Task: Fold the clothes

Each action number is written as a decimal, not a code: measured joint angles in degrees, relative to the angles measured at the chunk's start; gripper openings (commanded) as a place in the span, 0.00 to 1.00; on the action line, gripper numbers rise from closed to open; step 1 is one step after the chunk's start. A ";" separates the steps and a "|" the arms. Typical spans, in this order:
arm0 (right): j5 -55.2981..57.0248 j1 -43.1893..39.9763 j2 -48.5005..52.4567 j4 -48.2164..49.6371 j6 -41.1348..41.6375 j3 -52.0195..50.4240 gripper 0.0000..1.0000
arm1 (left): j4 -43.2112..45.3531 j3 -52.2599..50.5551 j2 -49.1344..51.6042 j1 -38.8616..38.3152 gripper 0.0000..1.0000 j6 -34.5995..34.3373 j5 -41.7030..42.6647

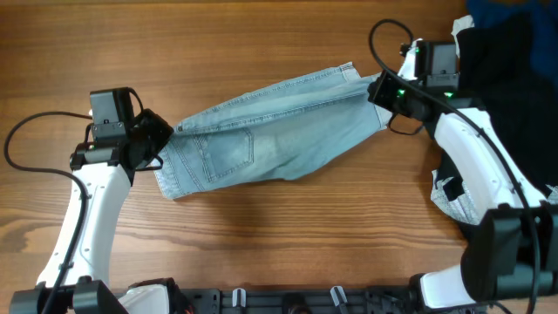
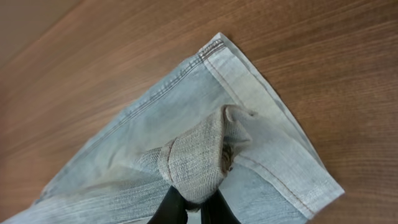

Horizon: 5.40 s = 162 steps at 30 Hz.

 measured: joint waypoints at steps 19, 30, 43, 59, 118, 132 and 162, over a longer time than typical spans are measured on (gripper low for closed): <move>4.55 0.28 3.34 5.11 1.16 0.00 0.04 | 1.97 0.00 2.47 0.46 0.18 0.02 -4.66; 4.59 0.28 3.34 4.66 1.55 0.00 0.04 | 8.46 0.09 11.15 0.46 0.37 0.26 -3.48; 4.74 0.28 3.34 3.56 1.55 0.00 0.04 | 14.62 0.09 19.82 0.46 0.37 0.94 -1.25; 4.76 0.28 3.34 3.19 1.55 0.00 0.05 | 13.88 0.31 21.29 0.79 0.04 2.45 0.35; 4.76 0.28 4.28 3.45 1.55 0.04 0.05 | 1.07 0.39 16.55 1.09 0.04 2.67 -0.33; 4.76 0.28 4.28 3.76 1.55 0.04 0.05 | -8.74 0.39 14.60 1.68 0.04 0.02 1.03; 2.51 1.31 5.07 11.02 1.55 0.04 0.06 | -17.75 -3.17 0.07 2.05 0.04 -10.56 -5.92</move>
